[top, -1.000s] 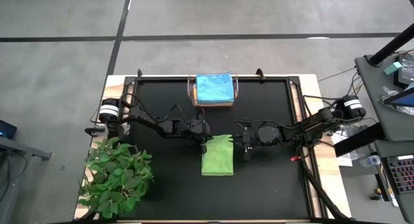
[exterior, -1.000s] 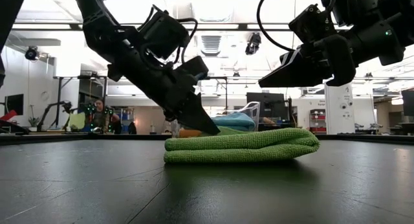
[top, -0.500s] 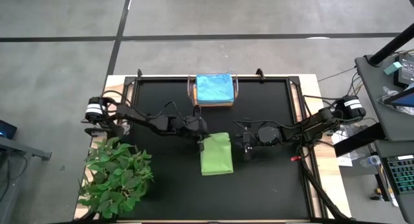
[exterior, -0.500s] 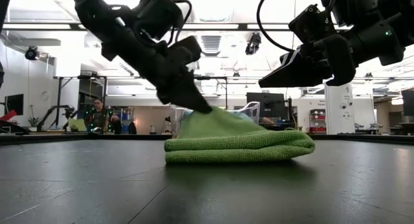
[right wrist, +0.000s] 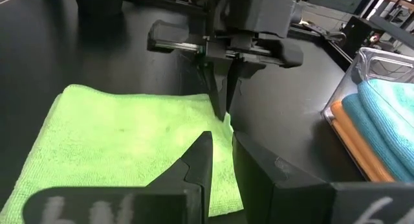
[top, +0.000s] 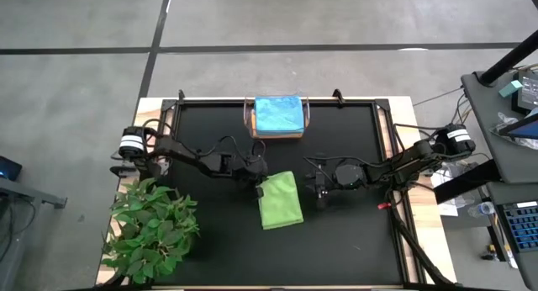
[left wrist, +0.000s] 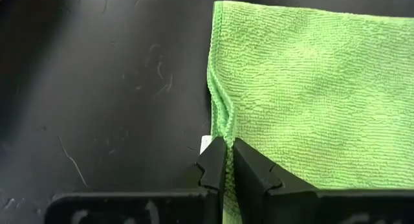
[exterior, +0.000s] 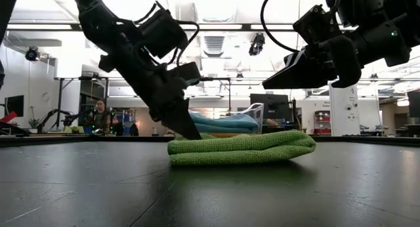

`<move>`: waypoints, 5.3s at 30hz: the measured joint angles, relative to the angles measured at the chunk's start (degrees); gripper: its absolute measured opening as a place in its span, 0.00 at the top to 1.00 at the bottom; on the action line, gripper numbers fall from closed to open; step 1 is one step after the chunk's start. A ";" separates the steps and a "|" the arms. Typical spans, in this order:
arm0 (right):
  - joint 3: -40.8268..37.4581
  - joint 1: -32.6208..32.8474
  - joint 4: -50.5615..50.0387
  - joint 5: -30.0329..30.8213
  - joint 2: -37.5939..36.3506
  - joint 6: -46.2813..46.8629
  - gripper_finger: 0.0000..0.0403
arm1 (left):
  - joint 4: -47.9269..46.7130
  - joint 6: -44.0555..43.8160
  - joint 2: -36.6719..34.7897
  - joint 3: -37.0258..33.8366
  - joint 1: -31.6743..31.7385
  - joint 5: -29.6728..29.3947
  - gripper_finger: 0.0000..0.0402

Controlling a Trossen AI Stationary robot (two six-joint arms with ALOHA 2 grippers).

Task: Fold microfiber towels
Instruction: Fold the green microfiber cloth

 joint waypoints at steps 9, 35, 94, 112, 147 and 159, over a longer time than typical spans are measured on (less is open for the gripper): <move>0.00 0.00 -0.02 0.00 0.00 0.35 0.87 | -0.19 0.04 -1.46 0.37 0.00 -0.20 0.91; 11.95 -0.78 7.26 -0.63 23.38 2.12 0.87 | -4.49 0.06 -9.93 -1.89 -1.53 -0.28 0.66; 32.22 -12.24 -11.10 -16.04 33.38 9.41 0.94 | 5.63 -1.48 -2.95 -9.79 -1.95 -7.46 0.66; 33.86 -11.52 -8.24 -16.02 32.71 4.65 0.98 | 6.06 -1.44 -2.84 -9.84 -1.88 -9.00 0.66; 35.71 -11.61 -17.48 -13.62 31.61 3.50 0.77 | -3.44 -1.36 -12.19 -9.79 -1.95 -8.79 0.55; 34.85 -7.97 -24.61 -14.07 25.85 4.83 0.83 | 11.58 -2.44 -9.39 -9.83 -7.02 -8.77 0.55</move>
